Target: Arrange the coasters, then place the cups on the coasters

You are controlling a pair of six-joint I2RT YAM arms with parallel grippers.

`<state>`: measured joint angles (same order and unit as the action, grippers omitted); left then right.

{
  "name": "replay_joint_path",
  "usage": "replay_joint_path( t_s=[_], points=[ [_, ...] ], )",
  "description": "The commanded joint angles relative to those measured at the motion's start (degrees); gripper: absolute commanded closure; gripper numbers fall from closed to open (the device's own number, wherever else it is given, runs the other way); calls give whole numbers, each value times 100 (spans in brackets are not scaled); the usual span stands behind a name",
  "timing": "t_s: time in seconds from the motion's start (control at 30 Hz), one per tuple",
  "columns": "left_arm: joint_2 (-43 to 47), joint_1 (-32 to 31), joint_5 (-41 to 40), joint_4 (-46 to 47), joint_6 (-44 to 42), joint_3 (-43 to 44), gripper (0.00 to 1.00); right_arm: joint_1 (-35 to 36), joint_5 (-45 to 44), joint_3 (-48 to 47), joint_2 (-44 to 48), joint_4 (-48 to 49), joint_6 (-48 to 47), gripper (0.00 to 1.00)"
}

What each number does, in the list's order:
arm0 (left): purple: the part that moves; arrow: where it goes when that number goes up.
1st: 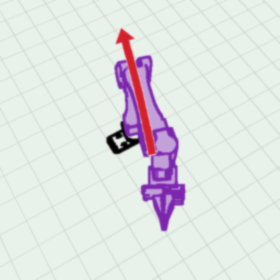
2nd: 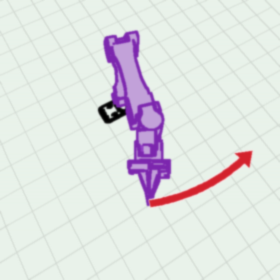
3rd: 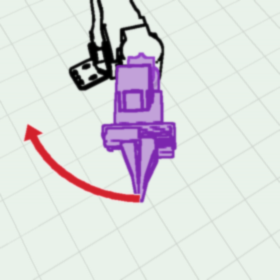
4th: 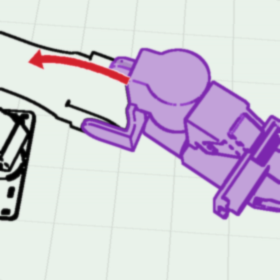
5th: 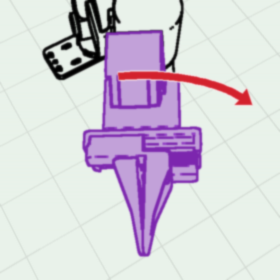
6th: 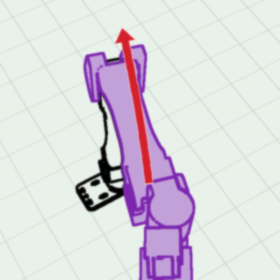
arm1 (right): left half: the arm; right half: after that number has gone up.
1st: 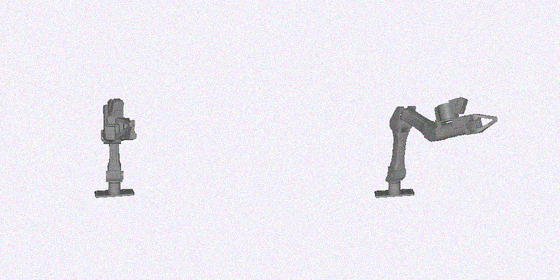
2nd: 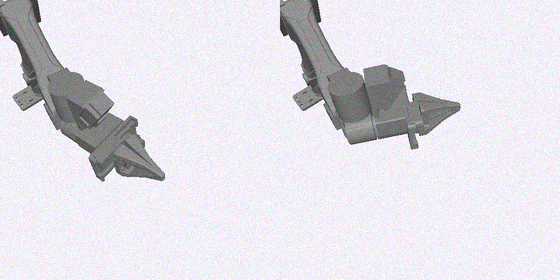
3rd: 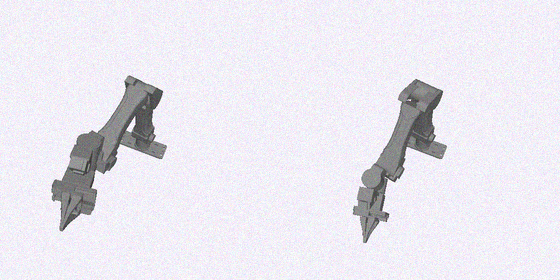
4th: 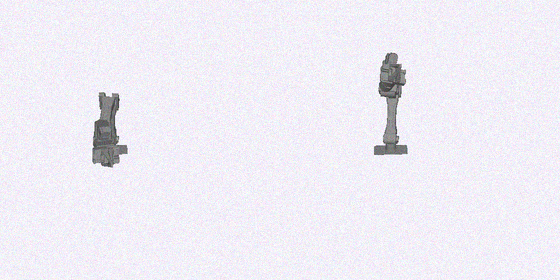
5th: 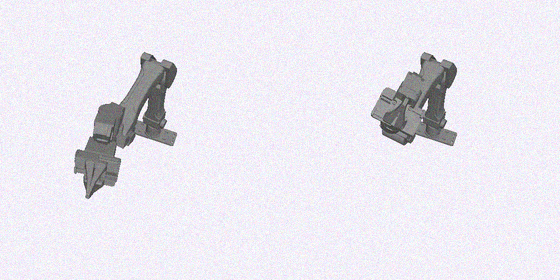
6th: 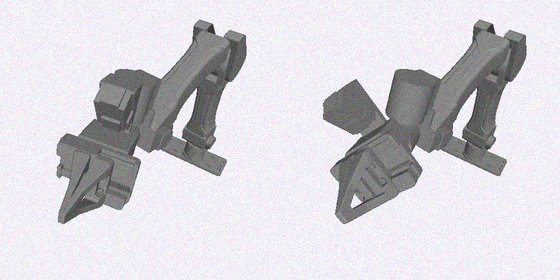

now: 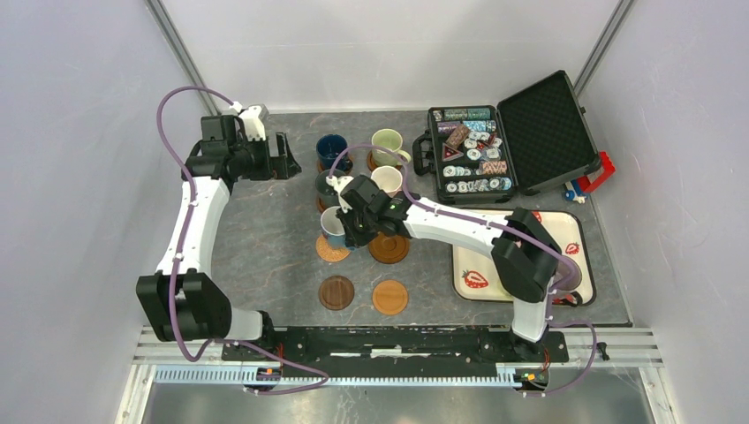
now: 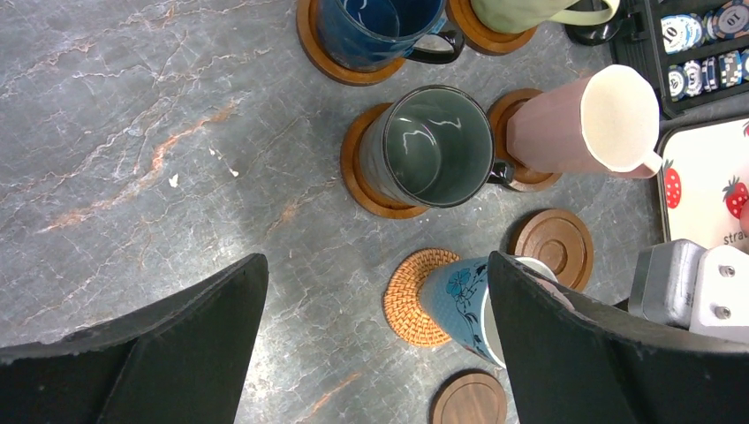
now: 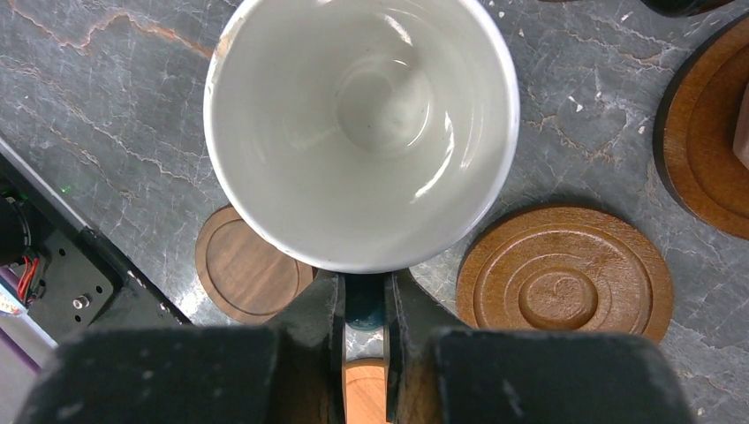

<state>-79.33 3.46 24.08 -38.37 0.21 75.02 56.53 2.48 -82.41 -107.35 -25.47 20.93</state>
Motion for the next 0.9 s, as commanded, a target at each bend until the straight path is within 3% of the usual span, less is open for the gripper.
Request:
replay_joint_path(
  t_s=[0.0,0.23,0.87],
  points=[
    [179,30,98,282,232,-49,0,41,-72,-372,39,271,124,99],
    [163,40,141,320,270,-81,0,60,-195,-377,-87,236,117,94],
    [186,84,136,320,232,-181,0,165,-126,-423,-122,174,96,63]
  ],
)
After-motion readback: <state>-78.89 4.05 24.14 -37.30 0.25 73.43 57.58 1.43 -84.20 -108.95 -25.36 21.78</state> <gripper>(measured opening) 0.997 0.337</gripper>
